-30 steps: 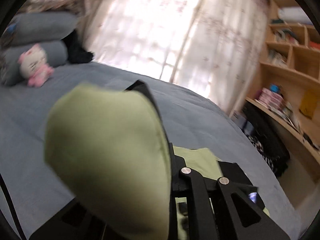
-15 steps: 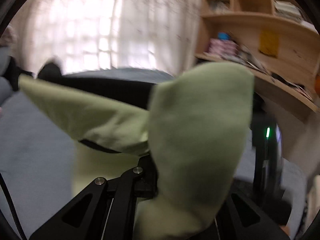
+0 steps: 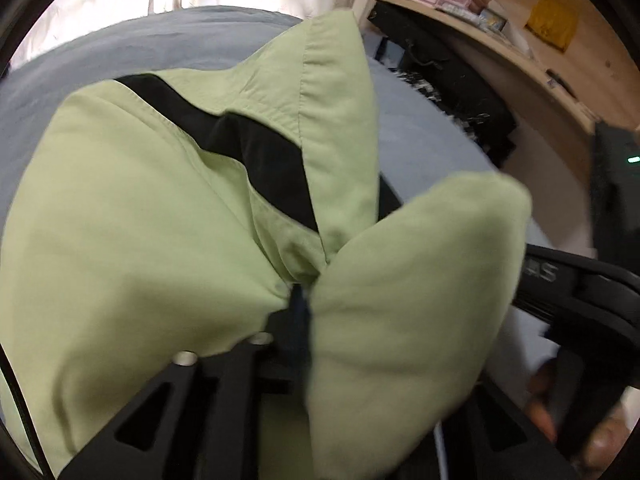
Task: Fold large clothes
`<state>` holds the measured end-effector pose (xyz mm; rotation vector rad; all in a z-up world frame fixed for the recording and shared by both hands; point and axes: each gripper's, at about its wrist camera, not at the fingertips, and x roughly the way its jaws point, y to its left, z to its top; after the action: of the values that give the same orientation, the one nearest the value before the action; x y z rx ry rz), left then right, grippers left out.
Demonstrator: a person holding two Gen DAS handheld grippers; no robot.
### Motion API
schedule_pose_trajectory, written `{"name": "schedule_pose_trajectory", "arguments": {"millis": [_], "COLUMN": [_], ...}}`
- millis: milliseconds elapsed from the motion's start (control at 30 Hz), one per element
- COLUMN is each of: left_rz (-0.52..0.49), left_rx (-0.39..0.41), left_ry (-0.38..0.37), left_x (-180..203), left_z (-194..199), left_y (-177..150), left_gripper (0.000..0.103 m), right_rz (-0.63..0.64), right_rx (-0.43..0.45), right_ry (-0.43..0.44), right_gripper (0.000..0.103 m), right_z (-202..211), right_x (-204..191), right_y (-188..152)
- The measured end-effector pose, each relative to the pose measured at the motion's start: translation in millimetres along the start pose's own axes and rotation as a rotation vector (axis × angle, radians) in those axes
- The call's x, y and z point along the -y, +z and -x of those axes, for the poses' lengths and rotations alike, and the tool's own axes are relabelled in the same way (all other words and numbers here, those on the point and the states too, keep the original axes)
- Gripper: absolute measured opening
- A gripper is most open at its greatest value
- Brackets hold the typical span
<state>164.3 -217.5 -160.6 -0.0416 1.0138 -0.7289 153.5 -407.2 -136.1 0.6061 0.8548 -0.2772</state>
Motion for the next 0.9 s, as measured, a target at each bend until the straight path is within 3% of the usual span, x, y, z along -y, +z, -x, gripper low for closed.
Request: {"name": "schedule_pose_trajectory", "arguments": {"millis": [100, 133, 167, 233, 333, 500, 600, 800, 900], "left_rz": [0.021, 0.033, 0.044, 0.068, 0.089, 0.140, 0.197, 0.272, 0.292], "left_rx": [-0.006, -0.004, -0.006, -0.001, 0.051, 0.099, 0.087, 0.034, 0.014], "left_ry": [-0.082, -0.109, -0.124, -0.156, -0.107, 0.105, 0.222, 0.259, 0.254], "left_x": [0.6, 0.2, 0.4, -5.9, -11.2, -48.8, -80.4, -122.8, -133.2], "left_z": [14.3, 19.6, 25.5, 37.2, 58.8, 93.7, 106.2, 117.3, 118.2], "left_y": [-7.2, -0.5, -0.7, 2.9, 12.7, 21.2, 15.5, -4.5, -12.8], "left_gripper": [0.072, 0.082, 0.085, 0.086, 0.086, 0.086, 0.086, 0.086, 0.086], "right_rz": [-0.020, -0.023, -0.020, -0.007, 0.002, 0.023, 0.058, 0.145, 0.279], "right_rx": [0.019, 0.030, 0.040, 0.059, 0.047, 0.021, 0.007, -0.152, -0.212], "right_ry": [0.065, 0.082, 0.086, 0.081, 0.124, 0.198, 0.230, 0.259, 0.200], "right_gripper": [0.003, 0.003, 0.003, 0.003, 0.006, 0.053, 0.053, 0.053, 0.053], "right_z": [5.2, 9.4, 12.1, 18.5, 30.3, 56.5, 65.8, 36.8, 30.1], "right_x": [2.4, 1.6, 1.3, 0.4, 0.8, 1.1, -4.0, -22.5, -38.0], "right_y": [3.0, 3.7, 4.4, 5.6, 7.5, 7.0, 1.7, -16.3, -32.8]}}
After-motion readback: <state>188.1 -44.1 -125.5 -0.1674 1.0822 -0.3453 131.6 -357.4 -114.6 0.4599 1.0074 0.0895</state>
